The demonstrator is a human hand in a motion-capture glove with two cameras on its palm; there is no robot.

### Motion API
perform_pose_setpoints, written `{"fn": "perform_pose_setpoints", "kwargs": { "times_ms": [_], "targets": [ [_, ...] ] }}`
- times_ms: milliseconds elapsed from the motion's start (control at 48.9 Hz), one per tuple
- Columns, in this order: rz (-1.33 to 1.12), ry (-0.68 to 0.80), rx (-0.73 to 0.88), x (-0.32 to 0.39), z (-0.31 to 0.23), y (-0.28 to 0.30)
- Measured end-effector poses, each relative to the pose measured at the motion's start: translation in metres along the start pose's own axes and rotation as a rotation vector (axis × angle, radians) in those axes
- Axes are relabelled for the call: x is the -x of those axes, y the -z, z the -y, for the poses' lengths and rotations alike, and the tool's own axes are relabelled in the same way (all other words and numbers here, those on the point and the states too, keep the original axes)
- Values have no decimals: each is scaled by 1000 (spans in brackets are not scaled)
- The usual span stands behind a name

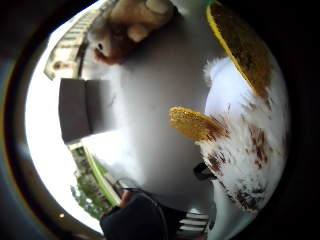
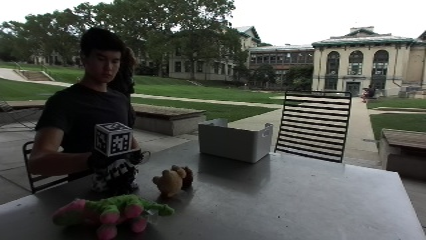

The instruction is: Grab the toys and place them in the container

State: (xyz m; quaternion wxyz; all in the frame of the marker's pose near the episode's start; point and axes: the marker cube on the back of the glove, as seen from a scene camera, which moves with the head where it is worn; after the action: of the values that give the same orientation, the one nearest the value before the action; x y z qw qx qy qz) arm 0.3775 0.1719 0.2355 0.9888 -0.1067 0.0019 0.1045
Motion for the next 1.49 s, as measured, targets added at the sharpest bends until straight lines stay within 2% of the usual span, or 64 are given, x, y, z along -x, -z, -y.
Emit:
{"fn": "perform_pose_setpoints", "kwargs": {
  "times_ms": [163,347,715,858,1083,1165,1328,1390,1492],
  "targets": [
    [-21,1,-43,4,3,14],
    [-29,-11,-20,14,8,47],
    [-33,-18,-228,85,51,209],
    [-7,25,-260,147,58,263],
    [26,136,-270,267,64,308],
    [24,186,-286,300,71,316],
    [13,224,-306,394,54,321],
    [6,240,-311,408,53,321],
    [-65,303,-343,419,89,312]
  ]
}}
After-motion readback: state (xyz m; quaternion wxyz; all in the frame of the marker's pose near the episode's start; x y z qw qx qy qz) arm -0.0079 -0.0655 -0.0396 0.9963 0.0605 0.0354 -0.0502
